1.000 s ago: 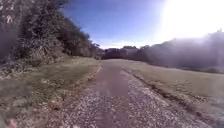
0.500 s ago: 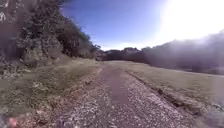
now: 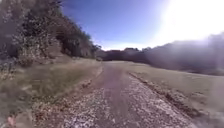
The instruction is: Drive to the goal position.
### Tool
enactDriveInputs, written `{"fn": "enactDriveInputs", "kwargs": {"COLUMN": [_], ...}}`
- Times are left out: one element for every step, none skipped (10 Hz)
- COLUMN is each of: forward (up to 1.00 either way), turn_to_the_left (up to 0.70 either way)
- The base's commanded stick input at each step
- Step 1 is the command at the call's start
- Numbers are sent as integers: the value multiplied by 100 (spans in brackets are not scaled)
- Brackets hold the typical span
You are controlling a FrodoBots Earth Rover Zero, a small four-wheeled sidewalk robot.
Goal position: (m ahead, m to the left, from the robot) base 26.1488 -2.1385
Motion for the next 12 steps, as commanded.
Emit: {"fn": "enactDriveInputs", "kwargs": {"forward": [60,60,60,60,60,60,60,60,60,60,60,60], "turn_to_the_left": [0,0,0,0,0,0,0,0,0,-5,-10,-15]}}
